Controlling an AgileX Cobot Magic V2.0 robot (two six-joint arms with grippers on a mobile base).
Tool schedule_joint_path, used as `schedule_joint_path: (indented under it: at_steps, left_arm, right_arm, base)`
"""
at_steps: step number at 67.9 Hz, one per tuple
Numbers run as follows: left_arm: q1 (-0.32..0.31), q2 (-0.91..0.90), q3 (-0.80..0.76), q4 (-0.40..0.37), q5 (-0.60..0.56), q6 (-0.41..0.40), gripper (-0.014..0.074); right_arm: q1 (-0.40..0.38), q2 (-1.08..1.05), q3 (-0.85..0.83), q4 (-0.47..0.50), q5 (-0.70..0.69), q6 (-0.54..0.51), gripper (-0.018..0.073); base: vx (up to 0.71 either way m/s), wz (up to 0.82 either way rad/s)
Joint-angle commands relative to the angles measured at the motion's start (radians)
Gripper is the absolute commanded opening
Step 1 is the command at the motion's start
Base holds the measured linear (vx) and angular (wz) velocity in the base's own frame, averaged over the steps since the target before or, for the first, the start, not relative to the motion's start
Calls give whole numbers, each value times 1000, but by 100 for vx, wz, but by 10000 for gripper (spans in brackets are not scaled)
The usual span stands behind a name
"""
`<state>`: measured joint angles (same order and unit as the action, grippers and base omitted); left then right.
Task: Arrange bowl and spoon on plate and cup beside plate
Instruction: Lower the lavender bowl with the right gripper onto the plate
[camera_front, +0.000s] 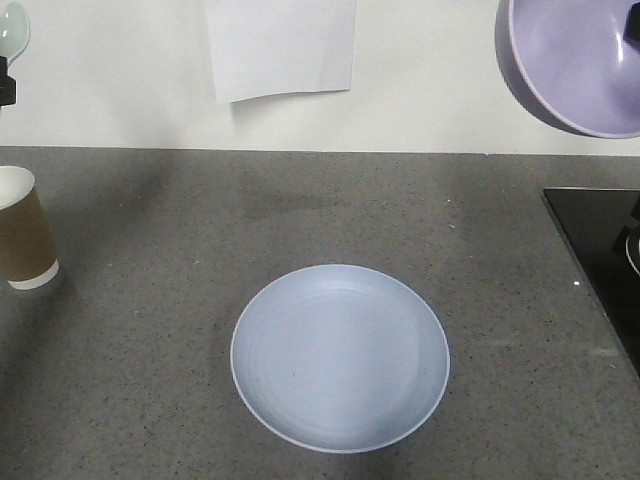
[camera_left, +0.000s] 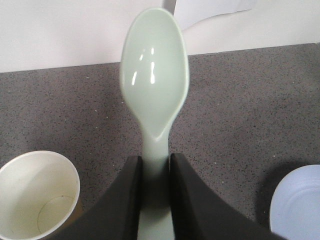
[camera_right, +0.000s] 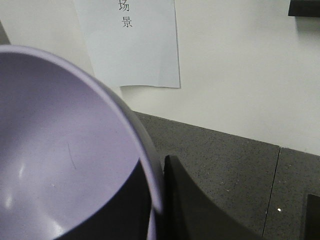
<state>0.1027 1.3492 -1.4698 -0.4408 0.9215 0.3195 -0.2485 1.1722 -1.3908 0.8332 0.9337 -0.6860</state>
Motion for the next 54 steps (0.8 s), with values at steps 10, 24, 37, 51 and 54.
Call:
schedule_joint_path:
  at_steps: [10, 24, 37, 51, 54]
  left_arm:
    - [1, -29, -23, -34, -67, 0, -6]
    - [1, -29, -23, -34, -69, 0, -6]
    - [1, -29, -23, -34, -69, 0, -6]
    - [1, -29, -23, -35, -67, 0, -6]
    - [1, -29, -23, -35, -66, 0, -6]
  right_arm:
    - [-6, -20, -30, 50, -47, -6, -3]
    - [-5, 30, -83, 146, 61, -67, -3]
    - [108, 220, -250, 191, 280, -103, -3]
    - [359, 423, -352, -62, 356, -32, -3]
    - [397, 454, -348, -119, 356, -9, -3]
  base:
    - [0, 0]
    - [0, 0]
    - [0, 0]
    - [0, 0]
    - [0, 0]
